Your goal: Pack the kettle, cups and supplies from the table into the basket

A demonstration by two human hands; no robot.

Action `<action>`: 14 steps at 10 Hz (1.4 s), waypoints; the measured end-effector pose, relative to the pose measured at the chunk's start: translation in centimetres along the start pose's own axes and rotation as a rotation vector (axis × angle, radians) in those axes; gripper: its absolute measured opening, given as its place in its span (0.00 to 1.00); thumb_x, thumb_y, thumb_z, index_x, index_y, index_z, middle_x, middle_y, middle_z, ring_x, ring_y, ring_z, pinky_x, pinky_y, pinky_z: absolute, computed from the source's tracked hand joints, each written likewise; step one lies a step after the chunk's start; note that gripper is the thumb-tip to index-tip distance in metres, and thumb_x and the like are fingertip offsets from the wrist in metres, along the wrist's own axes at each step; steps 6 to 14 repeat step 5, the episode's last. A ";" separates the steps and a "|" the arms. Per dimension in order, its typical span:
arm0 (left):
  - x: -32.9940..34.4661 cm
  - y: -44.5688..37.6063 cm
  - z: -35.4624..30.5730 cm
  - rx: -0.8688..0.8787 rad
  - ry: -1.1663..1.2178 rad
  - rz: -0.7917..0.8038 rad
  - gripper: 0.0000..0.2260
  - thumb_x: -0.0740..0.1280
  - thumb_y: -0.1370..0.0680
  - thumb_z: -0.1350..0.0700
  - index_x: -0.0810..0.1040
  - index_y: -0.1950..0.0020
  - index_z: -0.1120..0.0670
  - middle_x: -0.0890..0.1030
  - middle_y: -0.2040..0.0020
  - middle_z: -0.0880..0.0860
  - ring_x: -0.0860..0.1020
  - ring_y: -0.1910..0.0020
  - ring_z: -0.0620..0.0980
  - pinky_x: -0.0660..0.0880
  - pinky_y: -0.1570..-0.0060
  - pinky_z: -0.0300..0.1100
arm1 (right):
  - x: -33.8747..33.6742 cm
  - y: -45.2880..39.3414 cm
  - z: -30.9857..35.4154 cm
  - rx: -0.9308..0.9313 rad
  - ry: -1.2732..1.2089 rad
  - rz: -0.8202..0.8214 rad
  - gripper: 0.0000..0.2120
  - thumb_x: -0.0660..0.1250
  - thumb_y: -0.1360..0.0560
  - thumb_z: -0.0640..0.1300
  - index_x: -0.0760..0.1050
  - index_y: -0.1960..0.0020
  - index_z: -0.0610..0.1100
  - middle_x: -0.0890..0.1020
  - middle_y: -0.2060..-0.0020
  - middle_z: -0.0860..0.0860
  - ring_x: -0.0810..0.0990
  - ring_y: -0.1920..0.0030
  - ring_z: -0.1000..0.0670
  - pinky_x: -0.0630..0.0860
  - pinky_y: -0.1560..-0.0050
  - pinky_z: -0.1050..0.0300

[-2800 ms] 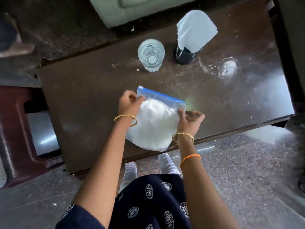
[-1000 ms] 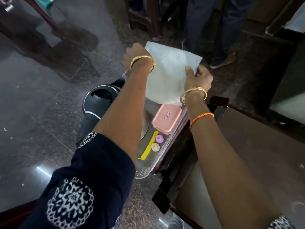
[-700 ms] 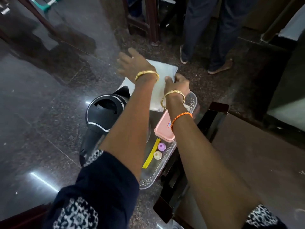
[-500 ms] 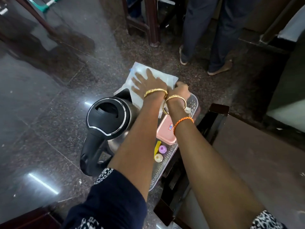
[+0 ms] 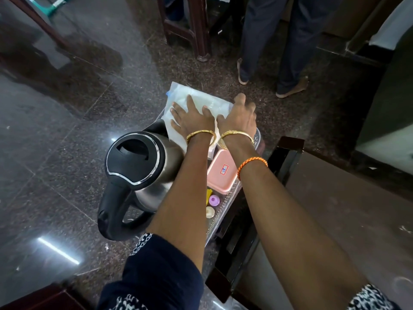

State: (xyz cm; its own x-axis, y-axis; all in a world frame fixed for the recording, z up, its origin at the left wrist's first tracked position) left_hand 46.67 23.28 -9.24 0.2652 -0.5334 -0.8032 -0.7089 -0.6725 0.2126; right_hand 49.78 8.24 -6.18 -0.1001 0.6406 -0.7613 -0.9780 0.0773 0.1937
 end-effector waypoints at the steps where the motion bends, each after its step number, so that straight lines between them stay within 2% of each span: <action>1: -1.3 0.5 -1.2 0.086 -0.002 -0.090 0.22 0.61 0.22 0.54 0.63 0.28 0.53 0.55 0.23 0.61 0.52 0.23 0.57 0.50 0.25 0.52 | -0.6 0.3 -0.8 -0.003 -0.091 -0.029 0.21 0.66 0.26 0.46 0.68 0.36 0.42 0.71 0.38 0.40 0.73 0.39 0.39 0.72 0.38 0.45; 2: -2.7 2.9 -3.2 0.265 0.048 -0.165 0.18 0.62 0.23 0.58 0.70 0.33 0.57 0.61 0.26 0.62 0.59 0.26 0.57 0.58 0.28 0.48 | -2.8 1.1 -2.0 -0.041 -0.242 -0.159 0.10 0.63 0.25 0.42 0.76 0.47 0.39 0.77 0.45 0.41 0.76 0.46 0.40 0.74 0.47 0.50; 3: -4.3 6.9 -4.7 0.454 0.180 -0.247 0.10 0.62 0.24 0.61 0.78 0.46 0.61 0.76 0.42 0.62 0.76 0.43 0.59 0.71 0.44 0.46 | -5.1 2.8 -3.8 -0.100 -0.333 -0.301 0.09 0.63 0.25 0.41 0.77 0.58 0.36 0.80 0.58 0.39 0.78 0.56 0.41 0.69 0.58 0.54; 4: -3.7 11.3 -4.9 0.517 0.261 -0.168 0.08 0.61 0.22 0.60 0.78 0.51 0.61 0.80 0.56 0.61 0.78 0.60 0.58 0.73 0.58 0.49 | -7.8 5.9 -6.9 -0.144 -0.384 -0.466 0.15 0.63 0.24 0.39 0.69 0.70 0.38 0.77 0.71 0.39 0.72 0.69 0.44 0.64 0.66 0.55; 5: -1.3 16.1 -5.0 0.569 0.158 -0.084 0.09 0.60 0.21 0.58 0.77 0.55 0.62 0.79 0.65 0.61 0.76 0.64 0.61 0.71 0.65 0.49 | -9.1 9.3 -11.2 -0.117 -0.357 -0.570 0.19 0.63 0.25 0.39 0.64 0.73 0.41 0.73 0.78 0.37 0.64 0.75 0.47 0.63 0.73 0.51; 14: -1.3 16.1 -5.0 0.569 0.158 -0.084 0.09 0.60 0.21 0.58 0.77 0.55 0.62 0.79 0.65 0.61 0.76 0.64 0.61 0.71 0.65 0.49 | -9.1 9.3 -11.2 -0.117 -0.357 -0.570 0.19 0.63 0.25 0.39 0.64 0.73 0.41 0.73 0.78 0.37 0.64 0.75 0.47 0.63 0.73 0.51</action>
Point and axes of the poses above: each hand's wrist, its own y-axis away from the middle knuckle, its own x-axis out of the palm, z = x × y, the point moved 10 cm from there along -y, towards the middle knuckle
